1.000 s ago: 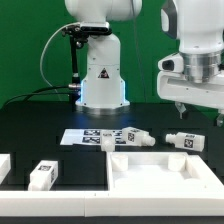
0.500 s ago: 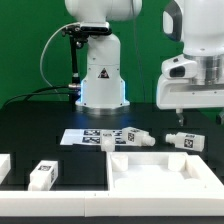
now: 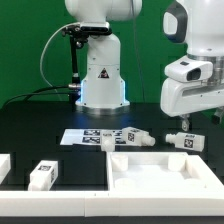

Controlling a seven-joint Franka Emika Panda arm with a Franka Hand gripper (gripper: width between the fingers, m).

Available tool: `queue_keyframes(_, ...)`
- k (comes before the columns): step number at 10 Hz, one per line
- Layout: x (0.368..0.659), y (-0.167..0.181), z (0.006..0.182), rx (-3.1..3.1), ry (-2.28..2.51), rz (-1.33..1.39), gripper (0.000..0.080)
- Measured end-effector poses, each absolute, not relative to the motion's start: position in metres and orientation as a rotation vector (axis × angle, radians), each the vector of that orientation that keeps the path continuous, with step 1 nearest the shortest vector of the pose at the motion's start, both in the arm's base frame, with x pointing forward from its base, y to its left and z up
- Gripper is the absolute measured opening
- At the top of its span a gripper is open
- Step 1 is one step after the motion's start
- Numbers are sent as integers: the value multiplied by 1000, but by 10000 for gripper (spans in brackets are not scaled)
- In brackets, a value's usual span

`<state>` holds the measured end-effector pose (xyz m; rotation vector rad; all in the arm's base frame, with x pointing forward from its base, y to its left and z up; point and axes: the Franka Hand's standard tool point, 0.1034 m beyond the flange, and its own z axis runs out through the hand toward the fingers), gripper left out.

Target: Assemble one leg

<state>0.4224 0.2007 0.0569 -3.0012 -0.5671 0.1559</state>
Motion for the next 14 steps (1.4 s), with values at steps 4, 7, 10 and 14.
queue_keyframes(4,418,196,44,-2843,-1276,124,649)
queue_keyframes(7,412,195,44,-2875,-1195,244,649)
queue_keyframes(10,389,185,46,-3013,-1215,761,649)
queue_keyframes(14,391,188,47,-3022,-1104,1140,649)
